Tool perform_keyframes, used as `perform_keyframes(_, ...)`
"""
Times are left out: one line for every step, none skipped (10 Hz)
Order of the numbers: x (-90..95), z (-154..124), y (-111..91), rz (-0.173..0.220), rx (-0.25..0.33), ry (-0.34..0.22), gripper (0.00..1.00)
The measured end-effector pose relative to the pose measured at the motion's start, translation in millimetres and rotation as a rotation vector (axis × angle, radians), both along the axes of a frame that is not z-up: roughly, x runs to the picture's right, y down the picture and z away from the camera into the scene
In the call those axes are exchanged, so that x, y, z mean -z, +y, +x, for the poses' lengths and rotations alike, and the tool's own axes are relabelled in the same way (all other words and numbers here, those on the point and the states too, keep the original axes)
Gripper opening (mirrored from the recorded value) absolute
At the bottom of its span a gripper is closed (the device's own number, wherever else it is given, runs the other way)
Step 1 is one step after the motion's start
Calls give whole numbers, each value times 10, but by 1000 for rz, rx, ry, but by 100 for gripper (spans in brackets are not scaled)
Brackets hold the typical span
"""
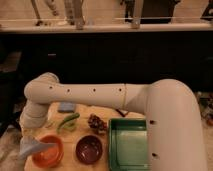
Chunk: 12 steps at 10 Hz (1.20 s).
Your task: Place towel in red bowl
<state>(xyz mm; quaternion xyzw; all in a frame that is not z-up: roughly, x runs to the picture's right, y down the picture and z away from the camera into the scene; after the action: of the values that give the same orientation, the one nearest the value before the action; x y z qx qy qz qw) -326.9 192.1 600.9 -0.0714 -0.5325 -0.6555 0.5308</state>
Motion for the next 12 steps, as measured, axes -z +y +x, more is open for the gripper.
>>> perform_keyframes(-15, -4, 44, -15, -6, -1, 0)
perform_keyframes(-30, -6, 113, -32, -11, -1, 0)
perform_keyframes(-43, 11, 154, -43, -16, 2, 0)
perform_keyframes(-58, 40, 201, -55, -22, 5, 0)
perform_keyframes(-71, 77, 254, -67, -31, 9, 0)
perform_keyframes(-84, 109, 296, -76, -39, 12, 0)
perform_keyframes(-101, 153, 343, -85, -50, 16, 0)
perform_keyframes(-114, 192, 371, -91, -60, 20, 0)
perform_keyframes(-128, 234, 388, -95, -69, 24, 0)
perform_keyframes(-147, 267, 399, -97, -75, 27, 0)
perform_keyframes(-176, 298, 405, -102, -80, 32, 0)
perform_keyframes(-224, 334, 402, -105, -84, 37, 0)
